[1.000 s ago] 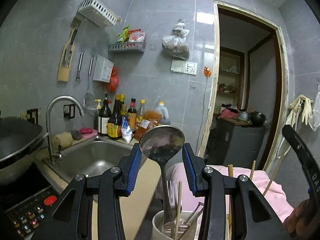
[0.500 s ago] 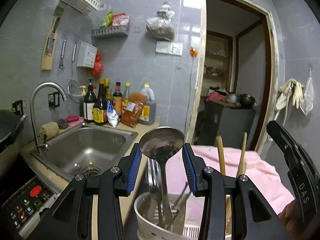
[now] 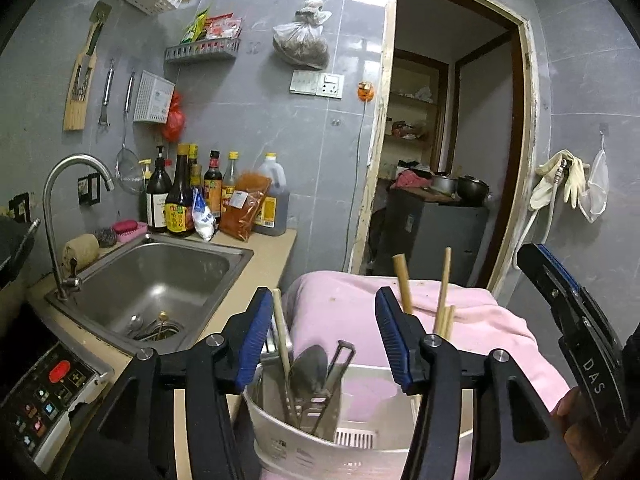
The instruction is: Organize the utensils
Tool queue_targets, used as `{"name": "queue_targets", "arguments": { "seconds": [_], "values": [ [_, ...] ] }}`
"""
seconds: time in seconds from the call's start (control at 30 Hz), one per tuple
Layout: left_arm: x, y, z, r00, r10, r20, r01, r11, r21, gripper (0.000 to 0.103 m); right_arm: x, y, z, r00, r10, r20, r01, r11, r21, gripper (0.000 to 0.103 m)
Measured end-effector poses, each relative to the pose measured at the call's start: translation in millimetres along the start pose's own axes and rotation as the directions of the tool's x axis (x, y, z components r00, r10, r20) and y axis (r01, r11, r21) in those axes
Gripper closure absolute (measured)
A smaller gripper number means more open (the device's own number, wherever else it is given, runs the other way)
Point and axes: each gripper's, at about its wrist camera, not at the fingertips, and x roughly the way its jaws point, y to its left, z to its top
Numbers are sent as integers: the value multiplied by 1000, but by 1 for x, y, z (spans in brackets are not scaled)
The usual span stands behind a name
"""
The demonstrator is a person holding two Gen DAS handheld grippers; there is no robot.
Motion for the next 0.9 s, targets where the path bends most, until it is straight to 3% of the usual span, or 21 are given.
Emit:
{"name": "queue_targets", "arguments": {
  "seconds": [0.17,0.23,0.3,0.57,0.7,0.83,0.9],
  "values": [
    [-10,-15,4,1000,-9,8,9,1000,17,52,-15,-9,5,1000,-22,2,22,1000,5,77],
    [-14,-21,5,1000,-15,15,15,1000,20,47,-21,-13,7,1000,-31,4,31,1000,4,73],
    [-19,-28,7,999,-26,21,25,999,21,42,-29,-18,10,999,-38,7,38,999,9,61],
    [-39,-64,4,997,-66,29,65,996,56,29,-69,-42,21,996,-83,13,83,996,-12,52],
    [-43,-78,-5,996,-89,21,88,995,45,20,-87,-55,21,994,-106,-7,106,994,-16,36],
    [-50,-91,-18,994,-107,29,106,994,38,16,-104,-68,19,992,-126,-20,125,992,-18,31],
    [-51,-95,-22,994,-110,22,109,994,28,16,-111,-73,17,992,-124,-31,124,992,-17,24]
  ]
}}
